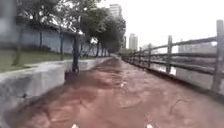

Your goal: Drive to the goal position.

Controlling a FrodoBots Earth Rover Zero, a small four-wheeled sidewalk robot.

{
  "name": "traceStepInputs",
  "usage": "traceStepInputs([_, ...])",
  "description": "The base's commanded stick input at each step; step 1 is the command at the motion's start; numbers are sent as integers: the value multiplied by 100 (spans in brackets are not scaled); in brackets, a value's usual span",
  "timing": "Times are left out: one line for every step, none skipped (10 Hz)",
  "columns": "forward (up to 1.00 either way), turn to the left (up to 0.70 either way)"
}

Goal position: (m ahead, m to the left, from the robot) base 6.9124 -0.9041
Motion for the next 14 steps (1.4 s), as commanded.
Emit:
traceStepInputs([85, 2])
traceStepInputs([85, 2])
traceStepInputs([85, 2])
traceStepInputs([85, 2])
traceStepInputs([85, 2])
traceStepInputs([85, 2])
traceStepInputs([85, 2])
traceStepInputs([85, 2])
traceStepInputs([85, 2])
traceStepInputs([85, 2])
traceStepInputs([85, 2])
traceStepInputs([85, 2])
traceStepInputs([85, 2])
traceStepInputs([85, 1])
